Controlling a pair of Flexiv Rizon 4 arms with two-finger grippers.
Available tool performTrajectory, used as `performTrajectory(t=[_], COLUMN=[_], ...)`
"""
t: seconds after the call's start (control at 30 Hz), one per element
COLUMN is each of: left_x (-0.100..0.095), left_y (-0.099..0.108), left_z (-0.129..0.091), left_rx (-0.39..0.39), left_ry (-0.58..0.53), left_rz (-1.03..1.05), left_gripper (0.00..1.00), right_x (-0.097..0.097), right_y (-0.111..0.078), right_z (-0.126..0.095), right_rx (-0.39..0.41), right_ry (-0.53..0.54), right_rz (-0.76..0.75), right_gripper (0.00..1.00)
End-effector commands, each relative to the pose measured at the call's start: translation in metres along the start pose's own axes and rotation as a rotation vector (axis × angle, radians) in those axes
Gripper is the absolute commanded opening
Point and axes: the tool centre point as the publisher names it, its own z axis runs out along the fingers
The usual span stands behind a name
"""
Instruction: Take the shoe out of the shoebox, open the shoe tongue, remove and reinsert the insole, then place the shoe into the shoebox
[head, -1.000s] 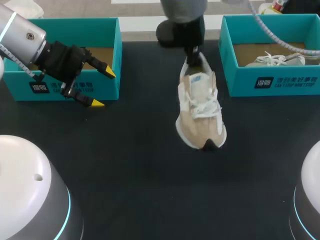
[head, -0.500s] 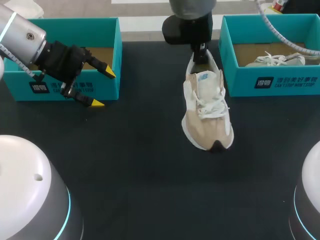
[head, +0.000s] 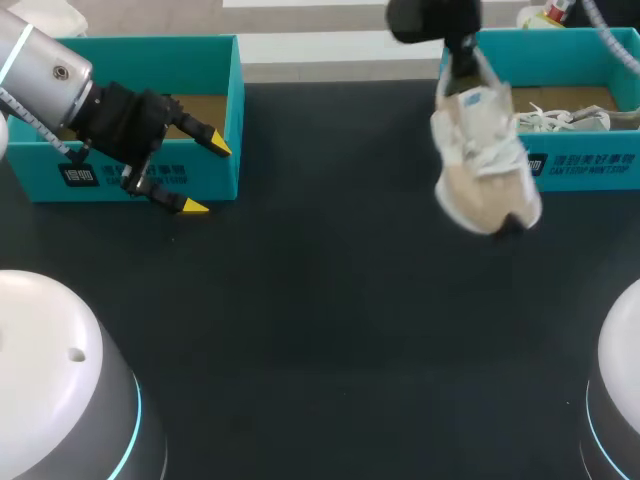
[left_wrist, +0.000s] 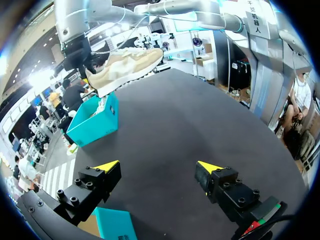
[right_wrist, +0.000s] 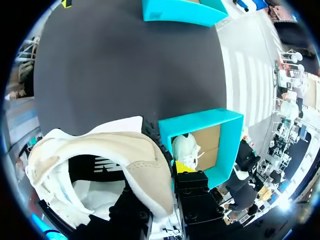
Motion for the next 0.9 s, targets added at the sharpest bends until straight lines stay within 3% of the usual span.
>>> performTrajectory(t=[0.03, 0.2, 0.9], left_x=[0.0, 0.0, 0.0], left_y=[0.0, 0.0, 0.0], left_z=[0.0, 0.0, 0.0], left_rx=[-0.002, -0.002, -0.002], left_ry=[0.003, 0.003, 0.003], left_rz=[0.0, 0.0, 0.0], left_gripper=[1.0, 1.0, 1.0], right_x=[-0.026, -0.041, -0.041], right_y=[-0.035, -0.056, -0.056], right_z=[0.02, 0.036, 0.036], right_rx=[-0.048, -0.059, -0.059], right_ry=[0.009, 0.007, 0.007], right_rz=[0.02, 0.11, 0.11], right_gripper=[0.0, 0.0, 0.0])
